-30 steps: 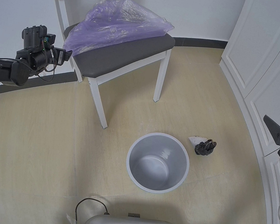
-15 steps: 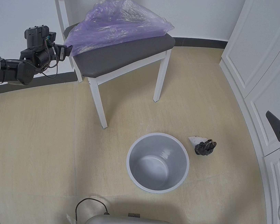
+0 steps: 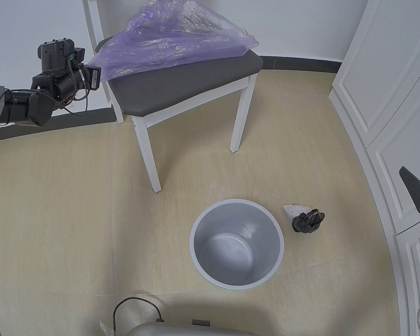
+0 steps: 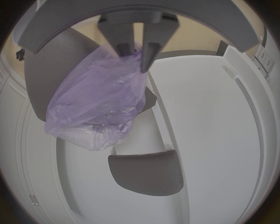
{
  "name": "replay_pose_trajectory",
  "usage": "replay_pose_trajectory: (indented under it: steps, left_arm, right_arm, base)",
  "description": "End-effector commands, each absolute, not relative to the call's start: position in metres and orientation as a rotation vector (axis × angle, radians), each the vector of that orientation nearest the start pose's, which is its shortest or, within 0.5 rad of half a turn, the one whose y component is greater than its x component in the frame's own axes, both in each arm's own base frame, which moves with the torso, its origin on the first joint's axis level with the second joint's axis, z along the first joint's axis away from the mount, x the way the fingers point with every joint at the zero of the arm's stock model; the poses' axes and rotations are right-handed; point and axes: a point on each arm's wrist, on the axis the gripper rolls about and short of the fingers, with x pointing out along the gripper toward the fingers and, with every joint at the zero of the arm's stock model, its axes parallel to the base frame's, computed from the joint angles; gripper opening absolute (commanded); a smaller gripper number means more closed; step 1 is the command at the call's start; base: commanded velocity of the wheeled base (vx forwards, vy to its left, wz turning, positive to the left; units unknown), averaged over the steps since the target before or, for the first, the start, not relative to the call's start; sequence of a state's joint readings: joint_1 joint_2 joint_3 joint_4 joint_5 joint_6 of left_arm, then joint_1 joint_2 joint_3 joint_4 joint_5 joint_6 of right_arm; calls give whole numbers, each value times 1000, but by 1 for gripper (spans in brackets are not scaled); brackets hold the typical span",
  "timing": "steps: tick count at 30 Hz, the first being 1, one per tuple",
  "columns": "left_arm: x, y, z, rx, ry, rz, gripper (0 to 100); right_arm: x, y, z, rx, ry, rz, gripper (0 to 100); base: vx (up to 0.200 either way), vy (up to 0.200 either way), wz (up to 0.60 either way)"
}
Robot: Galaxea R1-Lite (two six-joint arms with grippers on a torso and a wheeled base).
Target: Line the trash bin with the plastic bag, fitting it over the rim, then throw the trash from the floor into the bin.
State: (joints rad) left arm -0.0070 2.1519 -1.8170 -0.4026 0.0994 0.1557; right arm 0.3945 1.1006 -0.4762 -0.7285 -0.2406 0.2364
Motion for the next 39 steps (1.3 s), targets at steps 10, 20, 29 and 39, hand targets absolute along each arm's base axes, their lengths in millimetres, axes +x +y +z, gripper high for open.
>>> replay_pose_trajectory:
  steps: [10, 20, 29, 39]
  left_arm:
    - [368, -33, 346, 106, -161, 15, 0]
    - [287, -38, 385, 111, -183, -26, 0]
    - [249, -53, 409, 146, -225, -71, 0]
    - [216, -90, 437, 172, -256, -190, 0]
  right_arm:
    - [135, 79, 231, 253, -41, 179, 100]
    - [132, 83, 227, 234, -27, 202, 100]
    - [131, 83, 222, 221, -12, 213, 100]
    - [130, 82, 214, 215, 14, 221, 100]
  base:
    - [0, 0, 0]
    - [0, 0, 0]
    - [0, 0, 0]
    - [0, 0, 0]
